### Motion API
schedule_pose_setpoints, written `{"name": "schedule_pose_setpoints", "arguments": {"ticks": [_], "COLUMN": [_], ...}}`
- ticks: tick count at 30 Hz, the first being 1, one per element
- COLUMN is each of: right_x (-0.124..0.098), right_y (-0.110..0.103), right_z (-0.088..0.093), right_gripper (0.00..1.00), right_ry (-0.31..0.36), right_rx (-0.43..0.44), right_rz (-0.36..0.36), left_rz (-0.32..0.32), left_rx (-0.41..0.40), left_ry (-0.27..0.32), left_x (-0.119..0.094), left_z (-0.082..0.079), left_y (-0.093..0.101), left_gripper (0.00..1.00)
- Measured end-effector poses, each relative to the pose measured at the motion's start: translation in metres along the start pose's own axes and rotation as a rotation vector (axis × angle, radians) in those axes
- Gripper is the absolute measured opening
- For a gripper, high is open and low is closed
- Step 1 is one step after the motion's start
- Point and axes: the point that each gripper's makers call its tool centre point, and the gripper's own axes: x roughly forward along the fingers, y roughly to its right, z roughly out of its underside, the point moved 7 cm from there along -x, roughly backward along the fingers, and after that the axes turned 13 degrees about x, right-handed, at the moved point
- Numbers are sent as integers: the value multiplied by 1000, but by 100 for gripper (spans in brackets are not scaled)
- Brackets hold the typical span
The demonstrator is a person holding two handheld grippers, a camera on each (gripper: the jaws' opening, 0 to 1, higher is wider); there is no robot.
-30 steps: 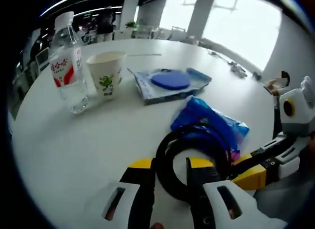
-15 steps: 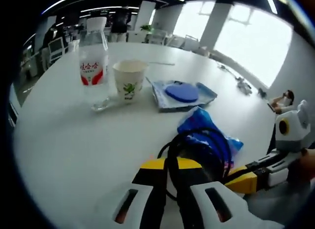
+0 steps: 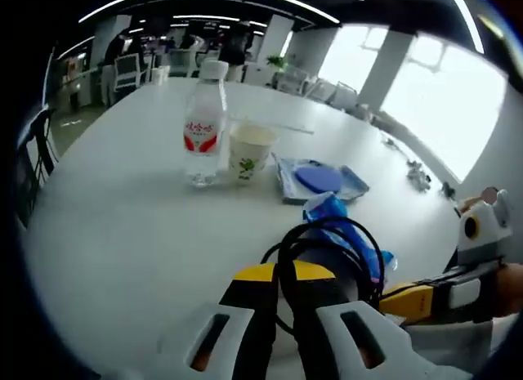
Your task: Arrange the tabletop items into an orderly group along one side of the table until the central work area is clear of visible clutter.
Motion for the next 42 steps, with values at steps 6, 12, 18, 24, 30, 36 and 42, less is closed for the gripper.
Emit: {"name": "schedule_pose_setpoints", "arguments": {"ticks": [6,12,18,24,30,36,42], "right_x": [-5,-4,-6,-11,-23,-39,-56], "right_y": [-8,-11,-14,-15,-9,4,20], "right_z": [-1,1,3,-3,-13,-26,-42], "right_gripper": [2,2,2,2,2,2,0], "right_ry": [1,-11,-22,-11,19,58,99], "right_rx": [6,5,-8,-18,-26,-24,-55], "right_rz": [-29,-46,-55,-61,-53,-28,30], "left_rz": [-24,-42,-54,-53,-33,10,72], "left_rx": [-14,7,-12,2,25,40,50], "left_ry": [30,32,40,51,62,63,55], "left_x": [-11,-17,-23,-22,-13,4,22], "left_z": [-8,-12,-12,-19,-30,-39,-45], "left_y": [4,6,8,14,28,46,71], "left_gripper": [0,0,0,0,0,0,0]}}
